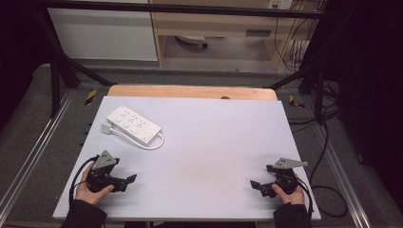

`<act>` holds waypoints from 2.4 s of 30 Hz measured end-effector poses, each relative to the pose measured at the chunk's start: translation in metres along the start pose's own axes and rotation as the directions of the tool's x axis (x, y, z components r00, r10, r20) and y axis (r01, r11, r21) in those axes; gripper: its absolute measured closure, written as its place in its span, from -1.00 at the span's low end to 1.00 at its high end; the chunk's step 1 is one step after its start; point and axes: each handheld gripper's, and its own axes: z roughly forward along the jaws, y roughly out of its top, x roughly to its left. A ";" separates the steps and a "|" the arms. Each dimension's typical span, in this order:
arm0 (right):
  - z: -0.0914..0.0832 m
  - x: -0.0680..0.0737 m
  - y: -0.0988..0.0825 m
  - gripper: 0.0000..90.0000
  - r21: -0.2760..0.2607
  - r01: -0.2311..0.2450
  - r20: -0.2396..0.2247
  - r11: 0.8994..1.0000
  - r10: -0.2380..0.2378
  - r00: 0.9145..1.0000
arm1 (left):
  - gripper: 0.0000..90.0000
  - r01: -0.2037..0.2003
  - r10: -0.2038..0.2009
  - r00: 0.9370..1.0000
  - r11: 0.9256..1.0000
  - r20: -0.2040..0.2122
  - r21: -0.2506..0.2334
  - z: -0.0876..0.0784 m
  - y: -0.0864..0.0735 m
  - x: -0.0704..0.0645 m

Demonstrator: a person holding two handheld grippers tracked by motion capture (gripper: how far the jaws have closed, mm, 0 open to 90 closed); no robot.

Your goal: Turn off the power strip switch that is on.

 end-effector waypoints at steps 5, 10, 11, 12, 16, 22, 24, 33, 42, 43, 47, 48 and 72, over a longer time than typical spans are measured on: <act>0.000 0.000 0.000 -0.98 0.001 0.004 0.001 1.000 -0.004 1.000 | -0.87 0.002 -0.002 1.000 1.000 -0.008 -0.002 -0.003 0.001 0.001; 0.000 0.000 0.000 -0.98 0.004 0.005 0.007 1.000 -0.005 1.000 | -0.87 0.005 -0.005 1.000 1.000 -0.013 -0.003 -0.004 0.002 0.002; 0.000 0.000 0.000 -0.98 0.004 0.005 0.007 1.000 -0.005 1.000 | -0.87 0.008 -0.008 1.000 1.000 -0.013 -0.004 -0.004 0.003 0.002; 0.000 0.000 0.000 -0.98 0.005 0.007 0.007 1.000 -0.007 1.000 | -0.87 0.009 -0.009 1.000 1.000 -0.014 -0.003 -0.004 0.003 0.002; 0.000 0.001 0.000 -0.98 0.007 0.007 0.008 1.000 -0.007 1.000 | -0.87 0.011 -0.011 1.000 1.000 -0.022 -0.001 -0.004 0.006 0.003; 0.000 0.000 0.000 -0.98 0.006 0.010 0.010 1.000 -0.010 1.000 | -0.87 0.006 -0.006 0.999 1.000 -0.031 0.005 -0.005 0.012 0.003; 0.000 0.000 0.000 -0.98 0.008 0.007 0.011 1.000 -0.007 1.000 | -0.87 0.008 -0.008 0.999 1.000 -0.032 0.006 -0.006 0.013 0.004; 0.000 0.000 0.000 -0.98 0.007 0.006 0.013 1.000 -0.006 1.000 | -0.87 0.007 -0.006 0.999 1.000 -0.038 0.021 -0.005 0.017 0.005; 0.000 0.000 0.000 -0.98 0.008 0.009 0.015 1.000 -0.009 1.000 | -0.87 0.012 -0.012 0.999 1.000 -0.041 0.012 -0.008 0.022 0.008; 0.000 0.000 0.000 -0.98 0.008 0.009 0.015 1.000 -0.009 1.000 | -0.87 0.011 -0.010 0.999 1.000 -0.041 0.011 -0.008 0.022 0.008; 0.000 0.000 0.000 -0.98 0.009 0.007 0.015 1.000 -0.007 1.000 | -0.87 0.013 -0.013 0.999 1.000 -0.040 0.006 -0.009 0.025 0.009; 0.000 0.000 0.000 -0.98 0.009 0.008 0.016 1.000 -0.008 1.000 | -0.87 0.012 -0.012 0.999 1.000 -0.041 0.007 -0.009 0.025 0.010; 0.000 0.000 0.000 -0.98 0.013 0.008 0.019 1.000 -0.008 1.000 | -0.87 0.006 -0.005 0.999 1.000 -0.042 0.002 -0.003 0.040 0.013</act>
